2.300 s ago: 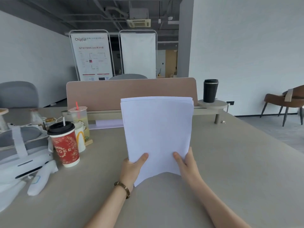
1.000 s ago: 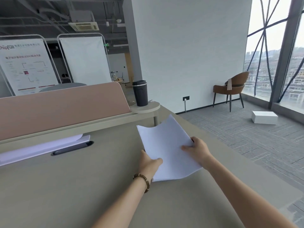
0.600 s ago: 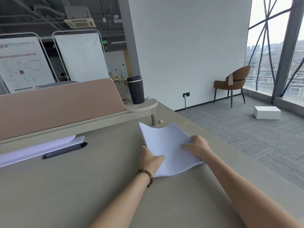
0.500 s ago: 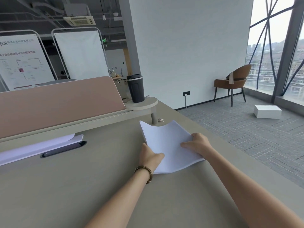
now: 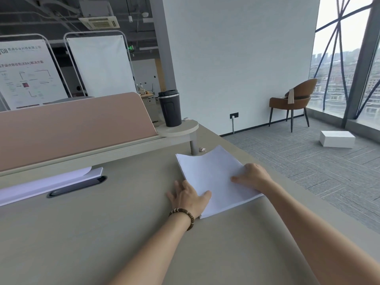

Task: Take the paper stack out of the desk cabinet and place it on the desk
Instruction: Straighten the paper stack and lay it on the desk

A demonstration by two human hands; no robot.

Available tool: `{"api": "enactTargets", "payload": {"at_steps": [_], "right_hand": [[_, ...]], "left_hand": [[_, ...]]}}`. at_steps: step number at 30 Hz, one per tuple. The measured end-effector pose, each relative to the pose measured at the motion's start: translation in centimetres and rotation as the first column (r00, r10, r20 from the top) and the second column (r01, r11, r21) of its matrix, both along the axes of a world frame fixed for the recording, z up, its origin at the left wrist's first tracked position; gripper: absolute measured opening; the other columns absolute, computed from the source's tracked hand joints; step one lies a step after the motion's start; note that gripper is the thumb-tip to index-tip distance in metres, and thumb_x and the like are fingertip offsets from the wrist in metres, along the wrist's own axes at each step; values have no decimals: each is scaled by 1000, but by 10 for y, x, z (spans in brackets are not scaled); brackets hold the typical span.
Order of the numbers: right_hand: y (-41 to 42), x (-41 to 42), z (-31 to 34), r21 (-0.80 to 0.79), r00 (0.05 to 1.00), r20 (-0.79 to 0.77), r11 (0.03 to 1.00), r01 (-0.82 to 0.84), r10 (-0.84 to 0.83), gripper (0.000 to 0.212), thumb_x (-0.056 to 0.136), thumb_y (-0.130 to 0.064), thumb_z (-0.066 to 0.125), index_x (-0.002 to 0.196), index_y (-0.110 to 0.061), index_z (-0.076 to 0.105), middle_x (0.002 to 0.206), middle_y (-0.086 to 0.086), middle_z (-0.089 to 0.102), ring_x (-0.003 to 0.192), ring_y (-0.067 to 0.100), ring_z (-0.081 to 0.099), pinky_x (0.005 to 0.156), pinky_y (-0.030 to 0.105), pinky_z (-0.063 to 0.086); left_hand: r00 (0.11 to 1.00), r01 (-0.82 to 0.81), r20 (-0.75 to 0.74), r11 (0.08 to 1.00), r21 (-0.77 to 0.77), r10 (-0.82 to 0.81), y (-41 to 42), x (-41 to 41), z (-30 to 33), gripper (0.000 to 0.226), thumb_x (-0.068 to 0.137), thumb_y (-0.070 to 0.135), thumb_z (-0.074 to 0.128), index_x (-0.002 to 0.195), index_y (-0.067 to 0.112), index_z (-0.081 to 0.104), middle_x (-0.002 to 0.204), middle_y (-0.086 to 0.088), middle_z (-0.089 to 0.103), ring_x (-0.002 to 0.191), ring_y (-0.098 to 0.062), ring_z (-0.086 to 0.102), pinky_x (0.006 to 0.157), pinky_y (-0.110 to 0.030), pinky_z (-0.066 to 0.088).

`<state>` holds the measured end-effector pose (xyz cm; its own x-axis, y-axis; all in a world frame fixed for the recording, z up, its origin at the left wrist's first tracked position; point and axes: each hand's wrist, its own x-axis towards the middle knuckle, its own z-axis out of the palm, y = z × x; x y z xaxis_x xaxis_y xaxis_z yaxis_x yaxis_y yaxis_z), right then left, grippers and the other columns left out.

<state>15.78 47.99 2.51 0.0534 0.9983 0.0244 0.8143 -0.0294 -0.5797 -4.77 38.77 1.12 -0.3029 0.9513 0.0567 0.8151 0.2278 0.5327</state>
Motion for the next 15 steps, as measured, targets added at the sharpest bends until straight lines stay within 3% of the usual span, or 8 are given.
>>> {"api": "enactTargets", "payload": {"at_steps": [3, 6, 9, 12, 15], "right_hand": [[-1, 2, 1, -6, 1000, 30, 1000, -6, 6, 61, 67, -60, 69, 109, -18, 57, 116, 4, 58, 113, 26, 53, 90, 36, 44], [-2, 1, 4, -25, 996, 91, 1000, -11, 13, 54, 65, -66, 63, 99, -25, 56, 117, 4, 60, 116, 27, 52, 93, 38, 42], [-4, 1, 7, -57, 992, 128, 998, -10, 18, 62, 70, -66, 62, 115, -24, 59, 126, 7, 51, 126, 28, 43, 102, 42, 35], [-7, 1, 8, -72, 988, 152, 997, 0, 11, 62, 73, -63, 61, 120, -23, 59, 129, 8, 48, 129, 29, 40, 102, 42, 31], [-9, -2, 5, -44, 985, 173, 999, 24, -16, 55, 73, -57, 57, 116, -22, 61, 126, 9, 50, 126, 30, 40, 100, 42, 31]], "left_hand": [[999, -18, -40, 1000, -17, 17, 1, 2, 1, 77, 84, 58, 48, 134, 1, 35, 145, -18, 47, 153, -33, -4, 120, -57, -3], [999, -29, -39, 999, -37, 28, 0, 2, 2, 77, 85, 56, 50, 135, 1, 33, 149, -20, 42, 153, -36, -8, 121, -56, -5], [999, -29, -31, 999, -31, 28, 1, 1, 3, 76, 84, 57, 51, 134, 2, 34, 149, -20, 42, 153, -35, -8, 121, -55, -5], [998, -39, -43, 999, -27, 38, 5, -1, -3, 79, 81, 60, 52, 134, 3, 37, 148, -20, 42, 152, -36, -3, 122, -54, -1], [990, -79, -118, 997, -4, 78, 10, -7, -9, 85, 68, 73, 49, 123, 8, 49, 139, -21, 44, 142, -40, 18, 119, -51, 15]]}}
